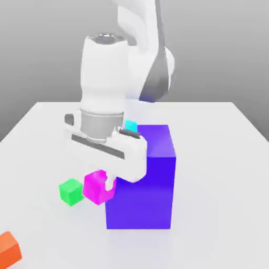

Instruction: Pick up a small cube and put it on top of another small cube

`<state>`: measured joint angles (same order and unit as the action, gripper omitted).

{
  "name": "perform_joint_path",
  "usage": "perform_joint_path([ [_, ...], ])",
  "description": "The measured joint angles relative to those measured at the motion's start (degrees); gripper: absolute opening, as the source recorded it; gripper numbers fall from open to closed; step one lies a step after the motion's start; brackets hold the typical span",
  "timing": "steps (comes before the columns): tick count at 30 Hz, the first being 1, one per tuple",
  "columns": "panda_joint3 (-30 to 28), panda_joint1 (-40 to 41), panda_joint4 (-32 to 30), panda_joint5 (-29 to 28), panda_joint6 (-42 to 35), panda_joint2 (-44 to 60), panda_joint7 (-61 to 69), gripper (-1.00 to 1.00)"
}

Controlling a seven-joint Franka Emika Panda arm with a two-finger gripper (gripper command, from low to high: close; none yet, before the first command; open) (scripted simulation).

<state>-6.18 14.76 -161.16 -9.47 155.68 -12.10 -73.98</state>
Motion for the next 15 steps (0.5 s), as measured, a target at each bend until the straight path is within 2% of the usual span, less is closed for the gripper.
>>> perform_joint_path([
  [5,-8.5,7.3,-8.3,-0.9,-1.5,-4.6,7.0,-1.0],
  [10,-10.6,5.4,-9.0,2.9,6.0,3.4,10.2,-1.0],
  [13,-11.2,3.5,-8.8,7.3,11.8,9.5,13.1,-1.0],
  [14,-10.9,3.2,-8.8,9.3,13.5,11.3,14.5,1.0],
  [15,-10.9,3.3,-8.8,9.3,13.5,11.3,14.5,1.0],
])
